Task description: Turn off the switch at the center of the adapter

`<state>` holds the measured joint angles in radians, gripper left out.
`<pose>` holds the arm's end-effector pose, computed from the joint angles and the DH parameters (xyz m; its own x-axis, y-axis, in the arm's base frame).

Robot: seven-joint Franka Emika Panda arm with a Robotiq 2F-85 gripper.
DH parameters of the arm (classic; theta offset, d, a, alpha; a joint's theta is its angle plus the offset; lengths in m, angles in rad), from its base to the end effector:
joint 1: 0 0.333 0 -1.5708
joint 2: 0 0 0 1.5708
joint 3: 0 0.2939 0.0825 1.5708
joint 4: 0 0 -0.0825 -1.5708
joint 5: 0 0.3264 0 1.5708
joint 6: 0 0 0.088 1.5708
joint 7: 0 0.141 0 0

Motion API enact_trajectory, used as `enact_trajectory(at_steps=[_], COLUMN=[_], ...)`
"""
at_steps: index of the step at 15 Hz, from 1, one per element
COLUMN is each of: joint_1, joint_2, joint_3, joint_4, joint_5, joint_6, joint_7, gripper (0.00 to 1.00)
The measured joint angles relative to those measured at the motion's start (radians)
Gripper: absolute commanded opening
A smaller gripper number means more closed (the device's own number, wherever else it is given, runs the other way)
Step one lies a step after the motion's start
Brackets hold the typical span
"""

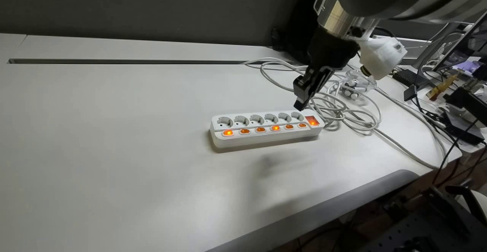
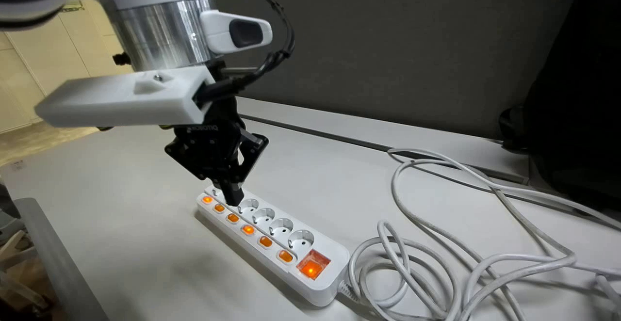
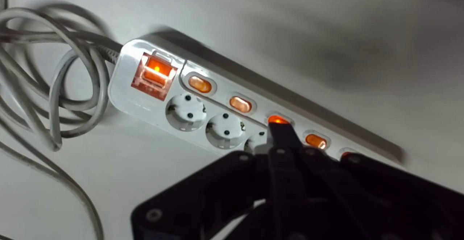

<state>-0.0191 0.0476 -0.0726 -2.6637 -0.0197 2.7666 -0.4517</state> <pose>0.4015 -0.0367 0.2245 0.9281 0.3697 0.0446 0.3684 -0.9290 0.0346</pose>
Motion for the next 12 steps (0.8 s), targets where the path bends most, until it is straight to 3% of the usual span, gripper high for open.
enact_trajectory(at_steps=[4,12], joint_1=[-0.004,-0.063], joint_2=[0.074,0.194], joint_3=[0.034,0.098], joint_4=[0.031,0.094], joint_5=[0.049,0.061], joint_6=[0.083,0.126], joint_7=[-0.002,-0.001], gripper=[0.00,0.00])
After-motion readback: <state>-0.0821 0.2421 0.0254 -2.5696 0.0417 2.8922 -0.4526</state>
